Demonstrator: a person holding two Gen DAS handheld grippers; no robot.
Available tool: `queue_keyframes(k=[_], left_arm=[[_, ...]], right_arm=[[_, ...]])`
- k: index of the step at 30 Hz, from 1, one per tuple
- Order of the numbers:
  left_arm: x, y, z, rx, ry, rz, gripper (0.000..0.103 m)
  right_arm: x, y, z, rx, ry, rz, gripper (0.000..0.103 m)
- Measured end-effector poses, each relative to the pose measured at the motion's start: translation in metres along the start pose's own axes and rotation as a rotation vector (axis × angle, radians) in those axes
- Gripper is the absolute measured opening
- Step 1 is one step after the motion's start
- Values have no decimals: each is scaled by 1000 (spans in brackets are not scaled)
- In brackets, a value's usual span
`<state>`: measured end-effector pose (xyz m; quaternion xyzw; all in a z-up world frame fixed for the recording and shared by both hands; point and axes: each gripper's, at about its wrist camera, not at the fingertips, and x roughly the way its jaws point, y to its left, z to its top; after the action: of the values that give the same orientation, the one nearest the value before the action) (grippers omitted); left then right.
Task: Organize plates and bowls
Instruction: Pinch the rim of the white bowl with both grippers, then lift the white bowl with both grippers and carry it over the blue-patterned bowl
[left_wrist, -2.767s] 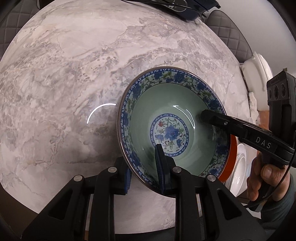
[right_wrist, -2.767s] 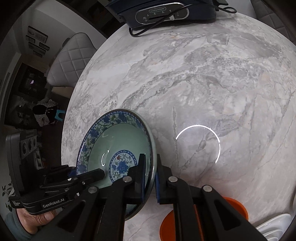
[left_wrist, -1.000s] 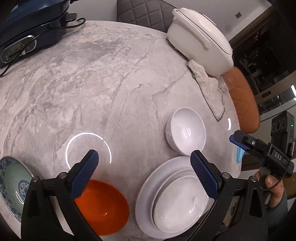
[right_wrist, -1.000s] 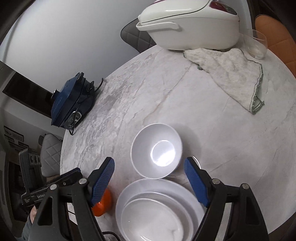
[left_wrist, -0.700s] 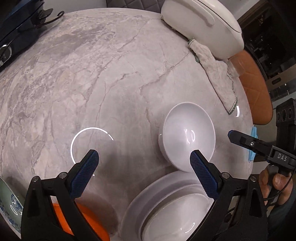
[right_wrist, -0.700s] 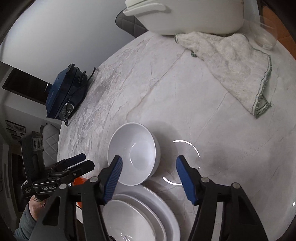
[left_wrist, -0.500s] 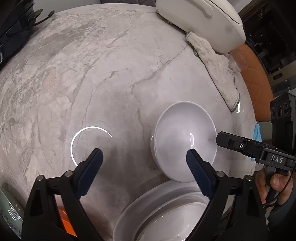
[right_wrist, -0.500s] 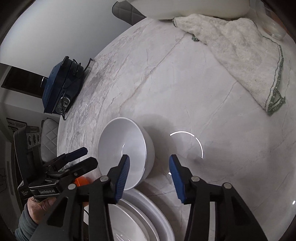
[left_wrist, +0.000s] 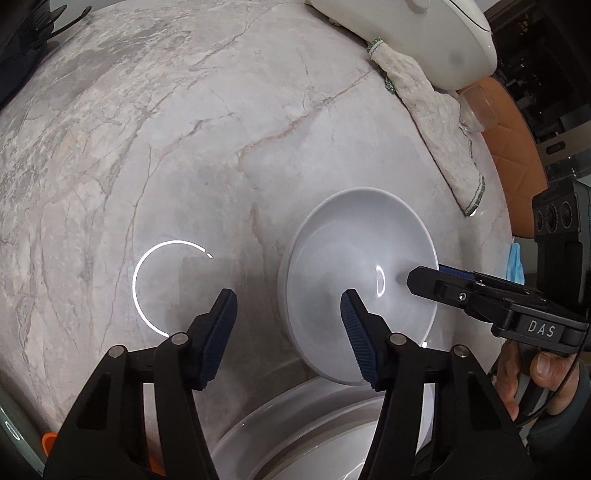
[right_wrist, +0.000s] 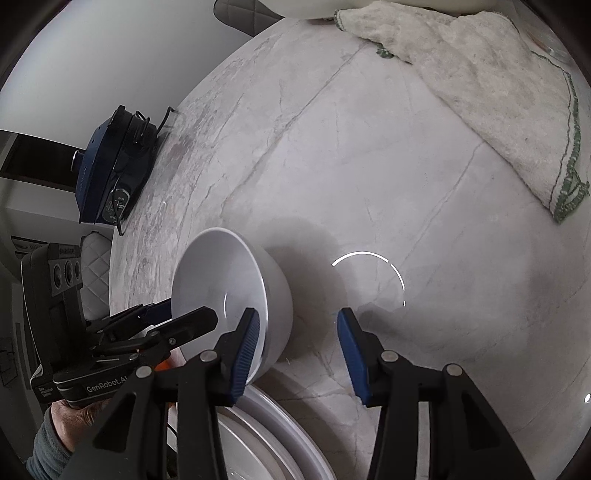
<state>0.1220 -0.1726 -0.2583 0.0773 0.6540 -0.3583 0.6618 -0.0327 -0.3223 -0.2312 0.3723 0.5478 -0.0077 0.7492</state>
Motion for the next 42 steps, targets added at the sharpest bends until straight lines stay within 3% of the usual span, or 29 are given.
queue_keyframes(k=[3, 5, 9, 10, 14, 31, 42], left_arm=[[4, 1, 0, -8, 6, -10, 44], [7, 2, -1, -14, 15, -15, 32], [10, 3, -2, -21, 16, -32, 27], [10, 2, -2, -18, 15, -31, 22], [11, 1, -1, -18, 21, -36, 15], [-5, 7, 3, -61, 5, -53, 15], [-71, 29, -6, -102, -73, -44, 15]], right_arm=[[3, 0, 1, -4, 5, 3, 45], [3, 1, 1, -11, 5, -4, 41], [7, 6, 3, -26, 11, -19, 19], [8, 8, 4, -34, 16, -17, 15], [9, 19, 4, -77, 11, -41, 14], [7, 23, 10, -12, 4, -39, 12], [-7, 68, 14, -57, -7, -15, 12]])
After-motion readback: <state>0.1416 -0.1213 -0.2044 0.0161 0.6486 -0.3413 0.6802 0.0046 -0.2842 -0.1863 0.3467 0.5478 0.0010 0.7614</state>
